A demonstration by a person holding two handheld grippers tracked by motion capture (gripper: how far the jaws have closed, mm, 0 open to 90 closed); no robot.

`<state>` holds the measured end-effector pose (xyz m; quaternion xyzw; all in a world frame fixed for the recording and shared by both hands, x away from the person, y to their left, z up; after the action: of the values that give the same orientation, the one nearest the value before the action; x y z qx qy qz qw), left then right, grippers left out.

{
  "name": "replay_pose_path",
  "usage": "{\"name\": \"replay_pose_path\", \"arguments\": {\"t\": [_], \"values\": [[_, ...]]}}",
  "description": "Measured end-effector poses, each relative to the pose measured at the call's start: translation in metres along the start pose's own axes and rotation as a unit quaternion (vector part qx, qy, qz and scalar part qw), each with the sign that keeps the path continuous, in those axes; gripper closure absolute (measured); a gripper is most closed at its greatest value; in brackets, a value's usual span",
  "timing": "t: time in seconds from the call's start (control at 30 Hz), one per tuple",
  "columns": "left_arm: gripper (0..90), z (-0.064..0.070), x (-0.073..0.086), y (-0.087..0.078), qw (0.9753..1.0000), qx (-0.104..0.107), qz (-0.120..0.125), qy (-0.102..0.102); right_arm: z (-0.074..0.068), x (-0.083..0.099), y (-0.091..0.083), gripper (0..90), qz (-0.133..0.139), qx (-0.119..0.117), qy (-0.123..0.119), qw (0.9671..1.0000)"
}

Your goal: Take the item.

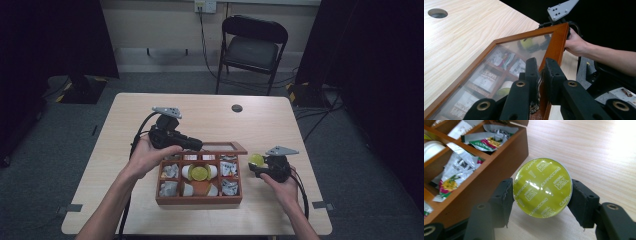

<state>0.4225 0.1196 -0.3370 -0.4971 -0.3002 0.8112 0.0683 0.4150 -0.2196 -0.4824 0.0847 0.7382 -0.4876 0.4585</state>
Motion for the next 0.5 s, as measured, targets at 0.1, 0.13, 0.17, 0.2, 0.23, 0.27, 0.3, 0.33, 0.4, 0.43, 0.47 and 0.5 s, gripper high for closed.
{"name": "replay_pose_path", "arguments": {"t": [0.1, 0.13, 0.17, 0.2, 0.23, 0.27, 0.3, 0.33, 0.4, 0.43, 0.47, 0.5], "values": [[81.6, 0.000, 0.000, 0.000, 1.0000, 0.001, -0.001, 0.000, 0.001, 0.002, 0.005, 40.0, -0.010, 0.004, -0.004, 0.9999], [81.6, 0.000, 0.000, 0.000, 1.0000, 0.001, -0.001, 0.000, 0.001, 0.003, 0.007, 40.0, -0.013, 0.005, -0.003, 0.9999], [81.6, 0.000, 0.000, 0.000, 1.0000, 0.002, 0.000, -0.001, 0.002, 0.003, 0.008, 40.0, -0.015, 0.005, -0.004, 0.9999], [81.6, 0.000, 0.000, 0.000, 1.0000, 0.003, -0.001, -0.001, 0.002, 0.004, 0.009, 40.0, -0.018, 0.007, -0.005, 0.9998], [81.6, 0.000, 0.000, 0.000, 1.0000, 0.002, -0.001, -0.001, 0.002, 0.004, 0.010, 40.0, -0.020, 0.008, -0.007, 0.9997], [81.6, 0.000, 0.000, 0.000, 1.0000, 0.003, -0.001, -0.001, 0.003, 0.005, 0.011, 39.9, -0.024, 0.011, -0.007, 0.9996], [81.6, 0.000, 0.000, 0.000, 1.0000, 0.002, 0.000, -0.001, 0.003, 0.006, 0.011, 39.8, -0.028, 0.013, -0.006, 0.9995], [81.5, 0.000, 0.000, 0.000, 1.0000, 0.001, 0.000, -0.002, 0.004, 0.007, 0.012, 39.8, -0.029, 0.015, -0.007, 0.9994], [81.6, 0.000, 0.000, 0.001, 1.0000, 0.002, -0.004, -0.002, 0.005, 0.008, 0.012, 39.5, -0.027, 0.016, -0.005, 0.9995], [81.6, 0.000, 0.000, 0.001, 1.0000, 0.002, -0.005, -0.001, 0.005, 0.009, 0.012, 38.6, -0.029, 0.017, -0.004, 0.9994], [81.6, 0.000, 0.000, 0.001, 1.0000, 0.002, -0.005, -0.001, 0.005, 0.010, 0.013, 36.7, -0.032, 0.019, -0.005, 0.9993], [81.6, 0.000, 0.000, 0.001, 1.0000, 0.002, -0.005, -0.001, 0.006, 0.010, 0.013, 34.9, -0.033, 0.019, -0.003, 0.9993]]}}
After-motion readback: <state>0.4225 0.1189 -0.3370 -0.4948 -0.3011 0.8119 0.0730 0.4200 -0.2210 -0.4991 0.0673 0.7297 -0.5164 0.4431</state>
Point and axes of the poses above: each handheld gripper's, and its own axes: y roughly forward along the jaws, x roughly out of its underside, z roughly to its right, the point moved 2 cm from there along y, roughly forward along the jaws, and after that the axes turned 4 degrees about -x, right-handed, at the moved point
